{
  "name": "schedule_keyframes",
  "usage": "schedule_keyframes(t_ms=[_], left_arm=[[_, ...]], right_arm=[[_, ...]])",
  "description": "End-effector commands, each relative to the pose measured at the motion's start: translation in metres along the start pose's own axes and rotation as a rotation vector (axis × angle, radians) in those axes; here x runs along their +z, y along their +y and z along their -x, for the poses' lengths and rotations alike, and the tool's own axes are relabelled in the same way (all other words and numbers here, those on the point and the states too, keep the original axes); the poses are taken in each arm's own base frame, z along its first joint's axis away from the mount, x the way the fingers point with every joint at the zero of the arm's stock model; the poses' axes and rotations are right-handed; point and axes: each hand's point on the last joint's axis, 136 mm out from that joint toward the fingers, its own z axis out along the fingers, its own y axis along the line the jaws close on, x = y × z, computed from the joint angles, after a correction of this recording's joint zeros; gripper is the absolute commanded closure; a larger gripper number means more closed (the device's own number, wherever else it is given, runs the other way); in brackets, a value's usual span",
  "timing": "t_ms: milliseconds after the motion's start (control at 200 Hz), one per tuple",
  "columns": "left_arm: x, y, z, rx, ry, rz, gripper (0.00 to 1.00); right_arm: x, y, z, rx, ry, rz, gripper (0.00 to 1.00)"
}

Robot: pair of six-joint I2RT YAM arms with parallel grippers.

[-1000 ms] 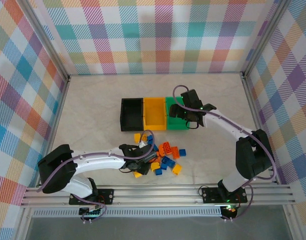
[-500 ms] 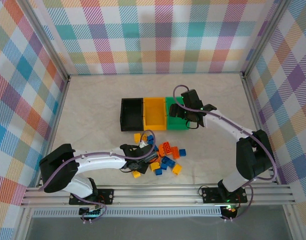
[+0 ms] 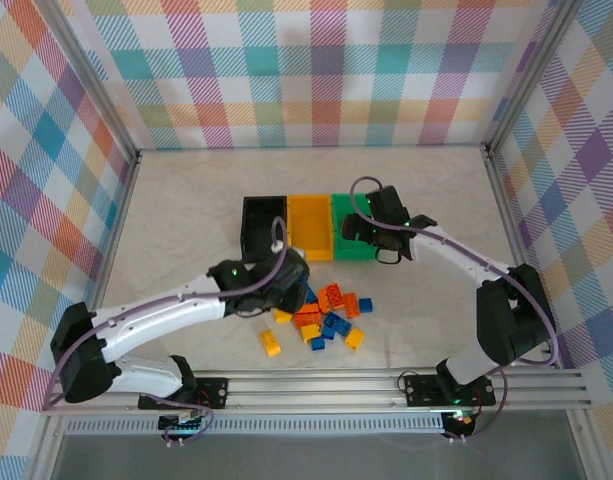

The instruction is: Sort the legos into containers by color

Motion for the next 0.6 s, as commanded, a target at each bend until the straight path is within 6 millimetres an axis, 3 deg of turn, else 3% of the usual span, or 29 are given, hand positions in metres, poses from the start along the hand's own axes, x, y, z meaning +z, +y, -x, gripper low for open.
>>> schedule_keyframes(t_ms=[0,160,265,410,465,555,595], left_arm=[[0.018,0.007,0.053,-0.027,-0.057,-0.016,0.7],[0.062,0.019,0.119,-0.085,-0.08,0.02,0.72],[0.09,0.025,0.142,-0.107,-0.057,0.04,0.73],[0.12,0.036,0.159,-0.144,-0.027,0.069,0.72],[0.126,0.034,0.163,-0.147,-0.022,0.063,0.64],[0.126,0.03,0.169,-0.156,-0.024,0.046,0.42],[0.122,0.027,0.171,-0.159,-0.029,0.032,0.38]], right_arm=[[-0.008,-0.004,-0.001,0.03,-0.016,0.007,0.07],[-0.009,-0.01,-0.012,0.036,0.007,0.0,0.07],[-0.012,-0.013,-0.019,0.037,0.018,0.002,0.07],[-0.015,-0.016,-0.027,0.039,0.029,0.007,0.07],[-0.017,-0.016,-0.028,0.044,0.029,0.016,0.07],[-0.021,-0.016,-0.03,0.049,0.027,0.027,0.06],[-0.022,-0.016,-0.03,0.05,0.027,0.027,0.06]])
